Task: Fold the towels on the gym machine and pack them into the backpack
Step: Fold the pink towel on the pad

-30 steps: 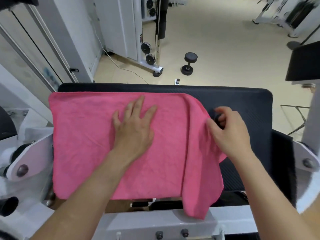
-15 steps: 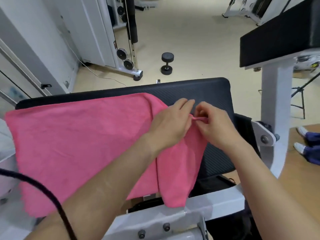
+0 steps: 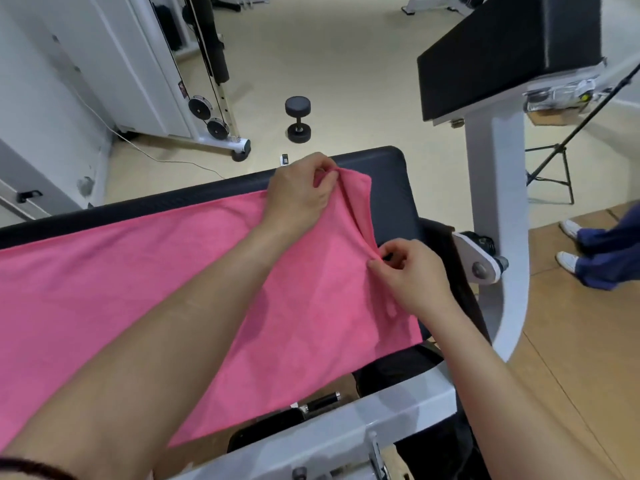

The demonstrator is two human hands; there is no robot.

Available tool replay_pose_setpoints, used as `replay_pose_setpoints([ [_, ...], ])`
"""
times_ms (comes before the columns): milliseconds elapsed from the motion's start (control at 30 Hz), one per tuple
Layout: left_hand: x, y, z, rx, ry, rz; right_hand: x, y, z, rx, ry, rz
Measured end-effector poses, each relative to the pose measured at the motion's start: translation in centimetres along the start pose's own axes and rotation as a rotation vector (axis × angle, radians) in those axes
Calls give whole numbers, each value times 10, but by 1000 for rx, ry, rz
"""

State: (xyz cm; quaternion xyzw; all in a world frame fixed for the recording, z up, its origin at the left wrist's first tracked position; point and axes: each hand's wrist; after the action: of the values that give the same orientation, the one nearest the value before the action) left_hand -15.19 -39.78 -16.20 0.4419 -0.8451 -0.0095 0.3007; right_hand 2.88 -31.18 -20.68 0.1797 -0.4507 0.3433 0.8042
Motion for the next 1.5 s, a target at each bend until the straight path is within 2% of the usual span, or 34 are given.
replay_pose_setpoints([
  [200, -7, 12, 4, 2, 116, 43, 9, 0, -11, -160, 174, -79],
  [367, -10, 20, -5, -37, 354, 121, 7, -5, -20, -99, -48, -15],
  [467, -12, 21, -5, -68, 424, 164, 0, -9, -23, -115, -76, -15],
  [533, -12, 21, -4, -97, 408, 140, 1, -9, -22, -154, 12, -46],
  [600, -12, 21, -3, -128, 357, 87, 5, -7, -19, -240, 204, -124],
  [667, -15, 22, -4, -153, 310, 36, 7, -6, -16, -280, 284, -216],
  [733, -18, 23, -4, -159, 270, 1, 5, -6, -14, -248, 211, -236],
  [800, -19, 23, -6, -165, 250, -4, 1, -9, -15, -205, 50, -187],
  [933, -14, -5, -10, -294, 285, 129, -4, -12, -22, -170, -98, -157],
  [1033, -16, -47, -3, -429, 482, 268, -5, -16, -22, -123, -183, -162],
  [1133, -21, -85, 13, -387, 694, 396, -3, -32, -33, -101, -232, -147],
  [1267, -23, -104, 30, -363, 822, 477, -8, -62, -49, -134, -229, -62],
  [1367, -26, -109, 24, -318, 791, 491, -12, -64, -50, -165, -134, -35],
  [1500, -37, -146, 10, -354, 456, 307, -8, -58, -44, -237, 9, 45],
])
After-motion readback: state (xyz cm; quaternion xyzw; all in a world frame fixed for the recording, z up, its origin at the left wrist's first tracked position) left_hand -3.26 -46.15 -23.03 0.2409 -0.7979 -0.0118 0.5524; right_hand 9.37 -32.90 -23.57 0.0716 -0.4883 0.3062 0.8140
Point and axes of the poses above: each hand's wrist, its own y-axis towards the middle knuckle, its own x-axis out of the back of the hand, z = x × y, and after that the axes turned 10 degrees about -y, right-handed
